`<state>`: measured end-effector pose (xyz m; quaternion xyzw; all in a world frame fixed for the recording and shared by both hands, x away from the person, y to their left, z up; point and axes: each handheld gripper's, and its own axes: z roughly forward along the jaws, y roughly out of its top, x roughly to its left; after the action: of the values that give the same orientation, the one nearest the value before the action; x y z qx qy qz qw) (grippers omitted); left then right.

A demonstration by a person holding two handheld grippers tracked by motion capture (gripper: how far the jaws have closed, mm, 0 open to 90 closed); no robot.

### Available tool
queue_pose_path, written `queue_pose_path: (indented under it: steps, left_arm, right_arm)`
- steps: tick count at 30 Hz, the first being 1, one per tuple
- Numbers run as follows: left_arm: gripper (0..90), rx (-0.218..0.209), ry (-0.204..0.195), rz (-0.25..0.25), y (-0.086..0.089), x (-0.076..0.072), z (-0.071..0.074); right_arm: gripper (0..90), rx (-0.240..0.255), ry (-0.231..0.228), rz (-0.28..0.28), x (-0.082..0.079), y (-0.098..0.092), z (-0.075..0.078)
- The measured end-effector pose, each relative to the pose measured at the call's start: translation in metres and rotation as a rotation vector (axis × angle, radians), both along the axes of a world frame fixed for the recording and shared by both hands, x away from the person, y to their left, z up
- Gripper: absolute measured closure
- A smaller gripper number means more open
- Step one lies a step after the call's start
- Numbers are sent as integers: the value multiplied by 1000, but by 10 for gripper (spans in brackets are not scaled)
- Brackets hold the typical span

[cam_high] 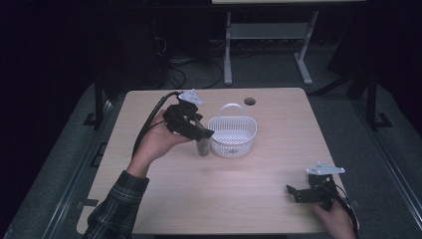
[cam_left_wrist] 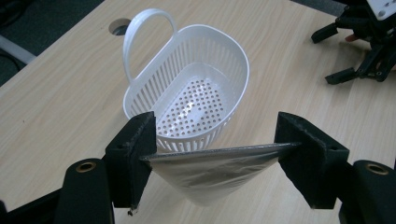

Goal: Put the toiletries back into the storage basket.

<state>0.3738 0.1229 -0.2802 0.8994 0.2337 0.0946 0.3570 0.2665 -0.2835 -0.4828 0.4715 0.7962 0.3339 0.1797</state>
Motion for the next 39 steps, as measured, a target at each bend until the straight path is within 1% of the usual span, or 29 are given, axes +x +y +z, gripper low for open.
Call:
queue_pose_path:
  steps: [4,12,13,17,22,23,26,27,28,39]
  left_arm:
    - [301,4,-2,-1,-1,1,5]
    - [301,-15,-5,-3,-4,3,13]
    - [301,-10,-7,-5,-4,4,14]
    - [301,-15,-6,-6,-6,6,18]
    - [301,-31,-8,-7,-8,9,23]
    - [301,-40,-6,-1,-9,9,24]
    - [301,-39,-7,-5,-9,11,27]
    - [301,-46,-6,-2,-10,11,27]
    - [301,-38,-8,-6,-10,12,28]
    - [301,-44,-16,1,-15,19,35]
  right_arm:
    - [13,0,0,0,0,0,0]
    - [13,0,0,0,0,0,0]
    - [13,0,0,0,0,0,0]
    - [13,0,0,0,0,0,0]
    - [13,0,-1,-1,0,0,0]
    - [13,0,-1,-1,0,0,0]
    - [13,0,-1,-1,0,0,0]
    - [13,0,-1,-1,0,0,0]
    - [13,0,-1,-1,0,0,0]
    - [13,0,0,-1,0,0,0]
